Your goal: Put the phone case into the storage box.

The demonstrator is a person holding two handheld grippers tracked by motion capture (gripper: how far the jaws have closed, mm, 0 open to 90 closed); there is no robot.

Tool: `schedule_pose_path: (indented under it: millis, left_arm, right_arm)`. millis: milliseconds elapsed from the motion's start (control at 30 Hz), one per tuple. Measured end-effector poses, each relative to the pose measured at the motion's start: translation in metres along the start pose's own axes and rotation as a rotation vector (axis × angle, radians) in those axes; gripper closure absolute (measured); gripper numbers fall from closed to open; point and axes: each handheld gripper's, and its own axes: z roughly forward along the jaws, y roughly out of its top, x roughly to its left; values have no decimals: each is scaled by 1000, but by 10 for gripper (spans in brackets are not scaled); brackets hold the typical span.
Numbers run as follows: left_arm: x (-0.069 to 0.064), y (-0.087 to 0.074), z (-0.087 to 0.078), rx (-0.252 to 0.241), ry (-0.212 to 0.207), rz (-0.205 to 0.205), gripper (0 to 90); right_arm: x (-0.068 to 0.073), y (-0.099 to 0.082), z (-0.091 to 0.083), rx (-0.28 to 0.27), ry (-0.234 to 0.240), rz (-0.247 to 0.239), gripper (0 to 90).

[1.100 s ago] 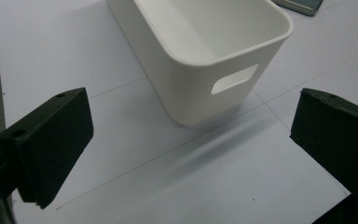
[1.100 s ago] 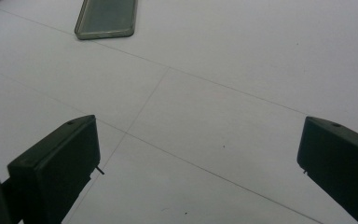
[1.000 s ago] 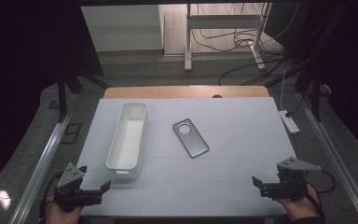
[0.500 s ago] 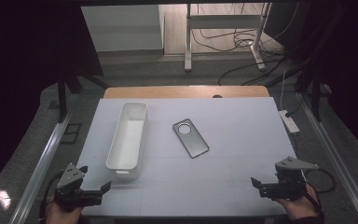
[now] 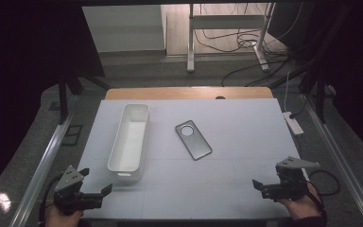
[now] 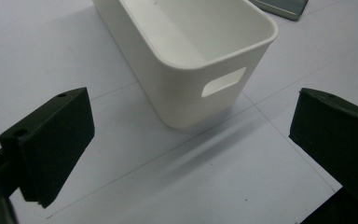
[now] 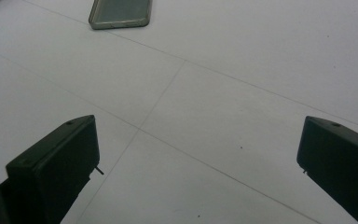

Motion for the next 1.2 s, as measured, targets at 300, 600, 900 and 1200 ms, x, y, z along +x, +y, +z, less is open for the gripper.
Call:
schedule_pose_path:
  millis: [300, 600, 900, 1200]
  left_arm:
    - [-1, 0, 1, 7, 1, 3, 5]
    - [-2, 0, 1, 11, 5, 12, 4]
    - [-2, 1, 1, 13, 2, 13, 4]
    - [-1, 0, 1, 10, 4, 4, 0]
  right_arm:
    - [0, 7, 9, 13, 33, -11, 0]
    - [0, 14, 14, 8, 47, -16, 0]
    - [3, 30, 24, 12, 80, -64, 0]
    - [6, 43, 39, 29, 111, -96, 0]
